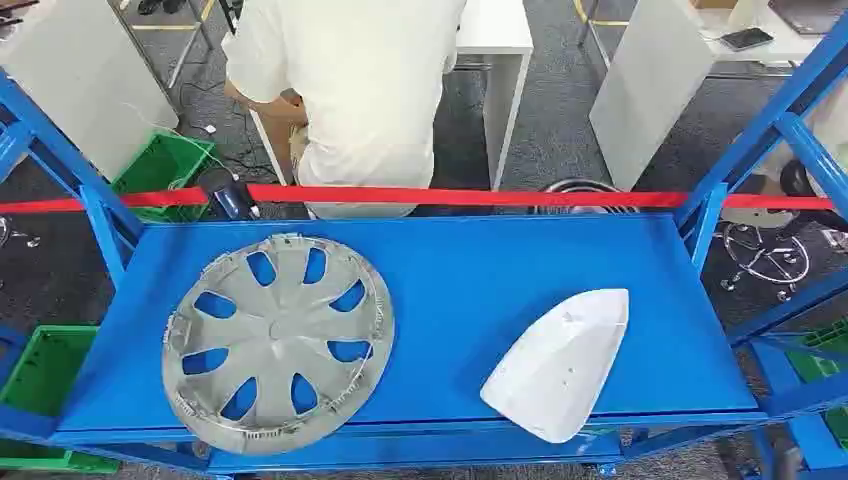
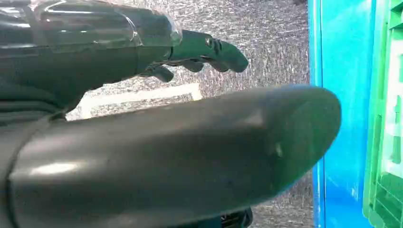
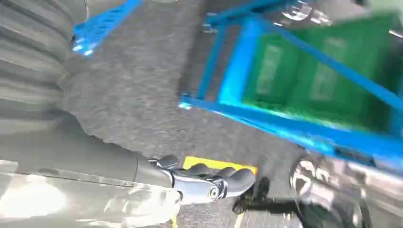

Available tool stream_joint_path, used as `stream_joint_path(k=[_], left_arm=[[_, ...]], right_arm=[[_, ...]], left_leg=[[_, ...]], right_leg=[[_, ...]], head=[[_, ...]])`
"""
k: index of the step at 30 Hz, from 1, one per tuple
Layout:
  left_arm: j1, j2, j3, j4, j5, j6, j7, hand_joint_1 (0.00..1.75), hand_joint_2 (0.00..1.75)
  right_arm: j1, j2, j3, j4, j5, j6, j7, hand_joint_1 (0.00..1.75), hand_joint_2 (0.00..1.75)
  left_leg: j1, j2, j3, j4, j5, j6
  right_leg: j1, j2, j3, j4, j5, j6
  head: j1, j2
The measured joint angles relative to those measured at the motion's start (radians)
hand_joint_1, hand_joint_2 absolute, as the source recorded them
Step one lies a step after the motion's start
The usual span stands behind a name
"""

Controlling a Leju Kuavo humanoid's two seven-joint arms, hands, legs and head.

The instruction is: Take the parts from the cabinet and place them on the table.

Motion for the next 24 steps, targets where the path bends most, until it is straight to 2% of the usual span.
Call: stream_joint_path(k=[5, 11, 19, 21, 24], left_arm=[[0.000, -0.005, 0.000, 0.000, 0.004, 0.000, -0.005, 0.00, 0.00], [0.000, -0.009, 0.000, 0.000, 0.010, 0.002, -0.008, 0.00, 0.00], [0.000, -0.010, 0.000, 0.000, 0.021, 0.013, -0.008, 0.00, 0.00], [0.000, -0.009, 0.001, 0.000, 0.027, 0.014, -0.012, 0.00, 0.00], [0.000, -0.008, 0.001, 0.000, 0.034, 0.014, -0.018, 0.00, 0.00]], right_arm=[[0.000, 0.047, -0.128, -0.171, 0.010, 0.000, 0.040, 0.00, 1.75], [0.002, 0.090, -0.229, -0.281, -0.023, 0.000, 0.030, 0.00, 1.75], [0.039, 0.127, -0.265, -0.413, -0.172, 0.002, -0.071, 0.00, 1.75], [0.064, 0.135, -0.261, -0.491, -0.195, 0.003, -0.100, 0.00, 1.75], [0.118, 0.145, -0.217, -0.651, -0.152, 0.004, -0.114, 0.00, 1.75]], left_leg=[[0.000, -0.004, 0.001, 0.000, 0.000, 0.000], [0.000, -0.005, 0.002, 0.000, 0.000, 0.000], [0.000, -0.006, 0.005, 0.000, 0.000, 0.000], [0.000, -0.005, 0.005, 0.000, 0.000, 0.000], [-0.001, -0.002, 0.006, -0.001, 0.000, 0.000]], right_leg=[[0.000, 0.000, 0.000, 0.000, 0.000, 0.000], [0.000, 0.001, 0.000, 0.000, 0.000, 0.001], [0.000, 0.000, 0.004, -0.001, 0.000, 0.001], [0.000, 0.000, 0.005, -0.001, 0.000, 0.001], [0.000, -0.001, 0.008, -0.001, 0.000, 0.001]], head=[[-0.001, 0.000], [-0.001, 0.000], [0.000, 0.000], [-0.001, 0.000], [0.000, 0.000]])
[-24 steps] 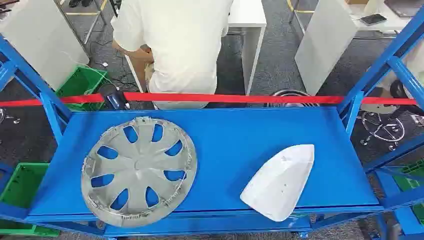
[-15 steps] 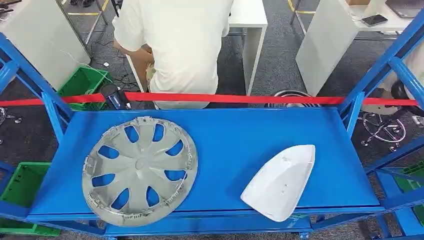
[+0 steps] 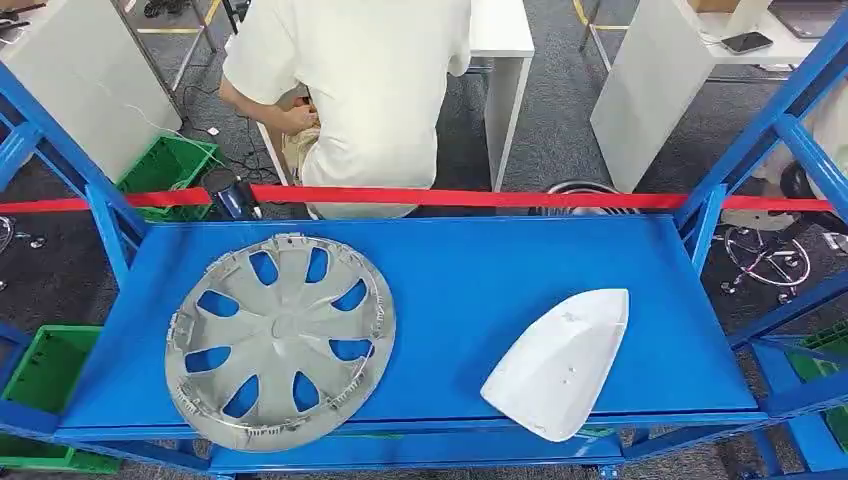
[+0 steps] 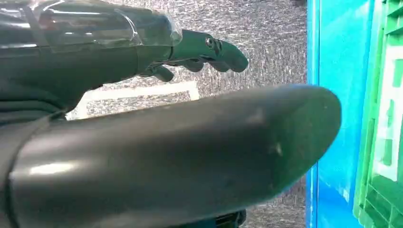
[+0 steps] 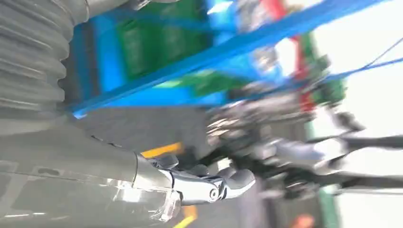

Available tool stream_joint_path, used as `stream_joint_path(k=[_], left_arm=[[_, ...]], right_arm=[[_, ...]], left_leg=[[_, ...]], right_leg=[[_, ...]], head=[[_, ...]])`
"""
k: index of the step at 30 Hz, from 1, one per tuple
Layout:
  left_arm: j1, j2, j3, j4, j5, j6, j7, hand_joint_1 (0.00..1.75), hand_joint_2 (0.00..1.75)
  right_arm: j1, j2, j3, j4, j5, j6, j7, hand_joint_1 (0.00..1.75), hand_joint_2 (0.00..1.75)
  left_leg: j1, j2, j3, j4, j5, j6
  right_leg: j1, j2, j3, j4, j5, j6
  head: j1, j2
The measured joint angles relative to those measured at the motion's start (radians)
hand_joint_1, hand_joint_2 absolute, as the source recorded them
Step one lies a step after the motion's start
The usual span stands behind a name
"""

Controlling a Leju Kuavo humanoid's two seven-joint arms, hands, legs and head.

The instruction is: Take the parts from the cabinet and place them on the table.

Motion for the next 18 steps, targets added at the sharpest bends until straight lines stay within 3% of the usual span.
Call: stream_joint_path(k=[8, 14, 18], left_arm=[[-0.001, 0.002, 0.000, 0.000, 0.005, 0.001, -0.006, 0.00, 0.00], [-0.002, 0.002, 0.000, 0.000, 0.005, -0.009, 0.001, 0.00, 0.00], [-0.002, 0.002, 0.000, 0.000, 0.002, -0.015, 0.014, 0.00, 0.00]], right_arm=[[0.086, 0.024, 0.135, -0.399, 0.104, 0.001, -0.003, 0.00, 1.75], [0.092, 0.058, 0.275, -0.658, 0.606, 0.001, 0.001, 0.00, 1.75], [0.076, 0.066, 0.347, -0.745, 0.715, 0.001, 0.001, 0.00, 1.75]], left_leg=[[0.000, 0.014, 0.004, -0.001, -0.001, 0.001], [0.001, 0.024, 0.005, -0.002, 0.000, 0.001], [0.001, 0.027, 0.006, -0.002, 0.001, 0.001]], right_leg=[[0.000, 0.003, 0.005, 0.000, 0.000, 0.000], [0.001, 0.007, 0.005, 0.000, 0.002, -0.002], [0.002, 0.009, 0.005, -0.001, 0.004, -0.003]], head=[[0.001, 0.000], [0.000, 0.000], [0.000, 0.000]])
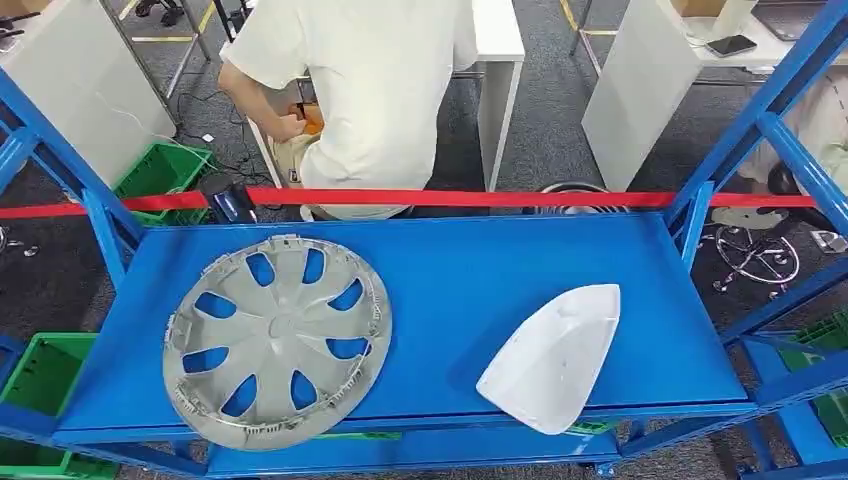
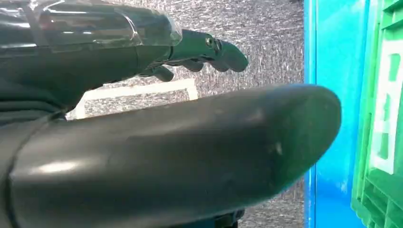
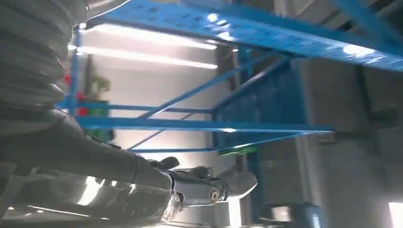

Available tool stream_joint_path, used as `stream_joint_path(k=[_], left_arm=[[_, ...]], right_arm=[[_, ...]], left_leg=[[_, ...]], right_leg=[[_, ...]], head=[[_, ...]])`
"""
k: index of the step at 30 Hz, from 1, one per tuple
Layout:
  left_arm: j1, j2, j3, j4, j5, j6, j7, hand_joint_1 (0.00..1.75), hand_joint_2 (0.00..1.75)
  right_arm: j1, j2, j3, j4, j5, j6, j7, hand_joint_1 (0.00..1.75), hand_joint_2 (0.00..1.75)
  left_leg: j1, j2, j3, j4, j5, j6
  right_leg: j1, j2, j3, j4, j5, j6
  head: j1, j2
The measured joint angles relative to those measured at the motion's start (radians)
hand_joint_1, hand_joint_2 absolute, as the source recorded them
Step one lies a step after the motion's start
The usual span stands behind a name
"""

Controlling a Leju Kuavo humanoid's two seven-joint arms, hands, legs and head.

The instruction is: Take the parts from the cabinet and place them on the table.

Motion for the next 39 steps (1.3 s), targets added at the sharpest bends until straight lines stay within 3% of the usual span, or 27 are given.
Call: stream_joint_path(k=[3, 4, 5, 7, 8, 9, 11, 12, 14, 16, 18, 24, 28, 32, 35, 37, 39], left_arm=[[-0.001, 0.000, 0.000, 0.000, 0.000, 0.000, 0.005, 0.00, 0.00], [-0.002, 0.000, 0.000, 0.000, -0.001, 0.000, 0.005, 0.00, 0.00], [-0.002, 0.000, 0.000, 0.000, 0.000, 0.000, 0.006, 0.00, 0.00], [-0.002, 0.000, 0.000, 0.000, 0.000, -0.001, 0.007, 0.00, 0.00], [-0.002, 0.000, 0.000, 0.000, 0.000, -0.002, 0.007, 0.00, 0.00], [-0.004, 0.000, 0.000, 0.000, 0.000, -0.003, 0.007, 0.00, 0.00], [-0.009, 0.001, 0.000, 0.000, 0.000, -0.004, 0.006, 0.00, 0.00], [-0.010, 0.001, 0.000, 0.000, 0.000, -0.005, 0.006, 0.00, 0.00], [-0.010, 0.001, -0.001, 0.000, -0.002, -0.006, 0.009, 0.00, 0.00], [-0.012, 0.001, -0.002, 0.000, -0.007, -0.006, 0.031, 0.00, 0.00], [-0.013, 0.001, -0.006, 0.000, -0.007, -0.006, 0.042, 0.00, 0.00], [-0.014, 0.001, -0.011, 0.000, -0.007, -0.006, 0.048, 0.00, 0.00], [-0.013, 0.001, -0.014, 0.000, 0.004, -0.001, 0.057, 0.00, 0.00], [-0.013, 0.002, -0.014, 0.000, 0.015, 0.013, 0.071, 0.00, 0.00], [-0.013, 0.003, -0.014, 0.000, 0.028, 0.031, 0.041, 0.00, 0.00], [-0.014, 0.003, -0.014, 0.000, 0.036, 0.040, 0.016, 0.00, 0.00], [-0.013, 0.005, -0.014, 0.000, 0.037, 0.047, 0.013, 0.00, 0.00]], right_arm=[[-0.001, 0.002, 0.075, -0.056, 0.086, 0.000, 0.018, 0.00, 1.75], [-0.002, 0.001, 0.112, -0.086, 0.160, 0.000, 0.041, 0.00, 1.75], [0.001, -0.008, 0.148, -0.108, 0.273, 0.003, 0.106, 0.00, 1.75], [-0.008, -0.073, 0.243, -0.130, 0.624, 0.041, 0.360, 0.00, 1.75], [-0.032, -0.139, 0.322, -0.134, 0.831, 0.086, 0.573, 0.00, 1.75], [-0.064, -0.200, 0.395, -0.136, 0.976, 0.141, 0.747, 0.00, 1.75], [-0.122, -0.299, 0.532, -0.129, 1.110, 0.236, 0.979, 0.00, 1.75], [-0.143, -0.331, 0.588, -0.119, 1.087, 0.269, 1.018, 0.00, 1.75], [-0.180, -0.390, 0.688, -0.090, 0.899, 0.322, 0.981, 0.00, 1.75], [-0.222, -0.445, 0.797, -0.054, 0.564, 0.360, 0.944, 0.00, 1.75], [-0.240, -0.480, 0.889, -0.016, 0.369, 0.366, 0.928, 0.00, 1.75], [-0.267, -0.544, 1.072, 0.051, 0.402, 0.365, 0.921, 0.00, 1.75], [-0.270, -0.560, 1.148, 0.087, 0.335, 0.341, 0.888, 0.00, 1.75], [-0.242, -0.537, 1.238, 0.173, 0.420, 0.194, 0.829, 0.00, 1.75], [-0.190, -0.500, 1.297, 0.251, 0.509, 0.052, 0.845, 0.00, 1.75], [-0.123, -0.470, 1.302, 0.305, 0.566, 0.006, 0.833, 0.00, 1.75], [-0.054, -0.433, 1.291, 0.344, 0.570, 0.000, 0.759, 0.00, 1.75]], left_leg=[[0.000, 0.003, 0.000, 0.000, 0.000, 0.000], [0.000, 0.004, 0.000, 0.000, 0.000, 0.000], [0.000, 0.005, -0.001, 0.000, 0.000, 0.000], [-0.001, 0.011, -0.003, -0.001, 0.000, 0.000], [-0.001, 0.017, -0.002, -0.001, 0.000, 0.000], [-0.001, 0.021, -0.002, -0.001, 0.000, 0.001], [-0.001, 0.023, -0.003, -0.001, 0.001, 0.002], [-0.001, 0.023, -0.003, -0.001, 0.001, 0.002], [-0.001, 0.024, -0.004, -0.001, 0.002, 0.003], [-0.001, 0.024, -0.003, 0.000, 0.002, 0.003], [-0.001, 0.023, -0.004, 0.000, 0.002, 0.003], [0.000, 0.016, -0.005, 0.000, 0.001, 0.003], [0.000, 0.009, -0.006, 0.000, 0.001, 0.003], [0.000, 0.003, -0.007, 0.000, 0.001, 0.002], [0.000, -0.003, -0.006, 0.000, 0.001, 0.002], [0.000, -0.011, -0.006, 0.000, 0.001, 0.002], [0.000, -0.017, -0.007, 0.000, 0.001, 0.002]], right_leg=[[-0.001, 0.004, 0.000, 0.000, 0.001, 0.001], [0.000, 0.004, 0.000, 0.000, 0.001, 0.001], [0.000, 0.004, 0.000, 0.000, 0.001, 0.001], [0.000, 0.007, -0.001, 0.000, 0.003, 0.002], [0.000, 0.012, -0.002, 0.000, 0.004, 0.001], [0.000, 0.015, -0.003, 0.000, 0.005, 0.001], [0.000, 0.016, -0.004, -0.001, 0.006, 0.003], [0.000, 0.016, -0.004, -0.001, 0.007, 0.003], [0.000, 0.017, -0.005, -0.001, 0.008, 0.003], [0.000, 0.018, -0.005, -0.001, 0.008, 0.003], [0.000, 0.017, -0.006, -0.001, 0.008, 0.003], [0.000, 0.017, -0.008, -0.001, 0.007, 0.003], [0.000, 0.013, -0.009, -0.001, 0.006, 0.003], [0.000, 0.008, -0.009, -0.001, 0.004, 0.003], [0.000, 0.005, -0.009, -0.001, 0.003, 0.002], [0.000, 0.000, -0.008, -0.001, 0.001, 0.003], [0.000, -0.005, -0.008, -0.001, 0.000, 0.001]], head=[[0.003, 0.000], [0.000, 0.000], [0.001, 0.000], [0.002, 0.000], [0.002, 0.000], [0.002, 0.000], [0.003, 0.000], [0.005, 0.000], [0.004, 0.000], [0.004, 0.000], [0.005, 0.000], [0.004, 0.000], [0.004, 0.000], [0.005, 0.000], [0.005, 0.000], [0.004, 0.000], [0.005, 0.000]])
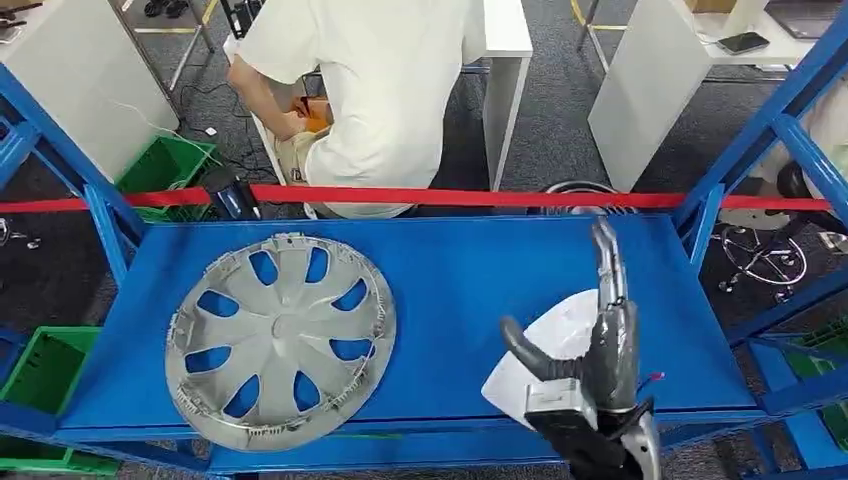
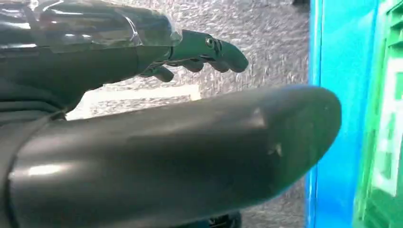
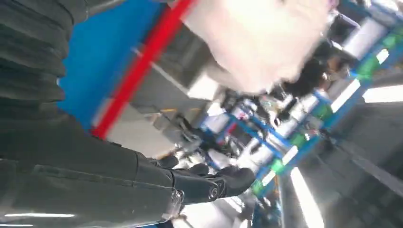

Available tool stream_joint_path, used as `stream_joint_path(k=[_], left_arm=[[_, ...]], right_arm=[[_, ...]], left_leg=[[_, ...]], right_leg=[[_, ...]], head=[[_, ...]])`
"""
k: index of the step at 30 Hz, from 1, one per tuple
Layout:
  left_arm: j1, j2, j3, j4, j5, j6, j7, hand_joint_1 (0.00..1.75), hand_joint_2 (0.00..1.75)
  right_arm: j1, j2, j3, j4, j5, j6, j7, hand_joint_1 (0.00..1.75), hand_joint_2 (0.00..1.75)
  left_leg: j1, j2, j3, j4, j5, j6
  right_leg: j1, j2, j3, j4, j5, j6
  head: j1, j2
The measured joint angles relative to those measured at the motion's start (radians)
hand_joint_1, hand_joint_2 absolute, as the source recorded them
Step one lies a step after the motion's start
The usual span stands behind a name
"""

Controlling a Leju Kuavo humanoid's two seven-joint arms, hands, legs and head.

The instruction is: Take the parts from the cabinet and place them on the table.

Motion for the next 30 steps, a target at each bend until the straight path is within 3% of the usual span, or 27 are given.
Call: stream_joint_path(k=[3, 10, 15, 23, 26, 28, 30], left_arm=[[0.000, 0.006, 0.000, 0.000, 0.000, 0.010, 0.032, 0.00, 0.00], [0.001, 0.017, -0.002, 0.000, -0.003, 0.016, 0.050, 0.00, 0.00], [0.002, 0.024, -0.003, 0.000, -0.009, 0.013, 0.042, 0.00, 0.00], [0.002, 0.025, -0.003, 0.000, -0.011, 0.009, 0.036, 0.00, 0.00], [0.001, 0.025, -0.004, 0.000, -0.029, 0.003, 0.034, 0.00, 0.00], [0.002, 0.025, -0.004, 0.000, -0.035, 0.000, 0.034, 0.00, 0.00], [0.001, 0.025, -0.004, 0.000, -0.045, -0.014, 0.040, 0.00, 0.00]], right_arm=[[0.073, 0.061, -0.046, 0.059, -0.041, -0.001, -0.116, 0.00, 1.75], [0.165, 0.153, -0.127, 0.143, -0.027, -0.002, -0.171, 0.00, 1.75], [0.212, 0.255, -0.204, 0.170, 0.019, -0.003, -0.287, 0.00, 1.75], [0.218, 0.264, -0.214, 0.173, 0.028, -0.003, -0.273, 0.00, 1.75], [0.202, 0.253, -0.216, 0.189, 0.052, -0.003, -0.031, 0.00, 1.75], [0.177, 0.237, -0.202, 0.194, 0.035, 0.000, 0.018, 0.00, 1.75], [0.116, 0.193, -0.144, 0.201, -0.045, 0.046, 0.146, 0.00, 1.75]], left_leg=[[0.000, -0.004, 0.000, 0.000, -0.001, -0.001], [0.000, -0.007, 0.001, 0.000, -0.001, -0.002], [0.000, -0.007, 0.001, 0.000, -0.001, -0.002], [0.000, -0.006, 0.001, 0.000, -0.001, -0.002], [0.000, -0.002, 0.001, 0.000, -0.001, -0.002], [0.000, 0.004, 0.000, 0.000, -0.001, -0.002], [0.000, 0.010, 0.001, 0.000, -0.001, -0.002]], right_leg=[[0.000, -0.001, 0.000, 0.000, -0.001, 0.000], [0.000, -0.002, 0.001, 0.000, -0.003, 0.001], [0.000, -0.002, 0.001, 0.000, -0.003, 0.001], [0.000, -0.002, 0.001, 0.000, -0.003, 0.001], [-0.001, -0.001, 0.002, 0.000, -0.003, 0.001], [-0.001, 0.000, 0.002, 0.000, -0.003, 0.001], [-0.001, 0.005, 0.002, 0.000, -0.002, 0.001]], head=[[-0.001, 0.000], [-0.001, 0.000], [-0.001, 0.000], [-0.002, 0.000], [0.001, 0.000], [0.001, 0.000], [0.000, 0.000]])
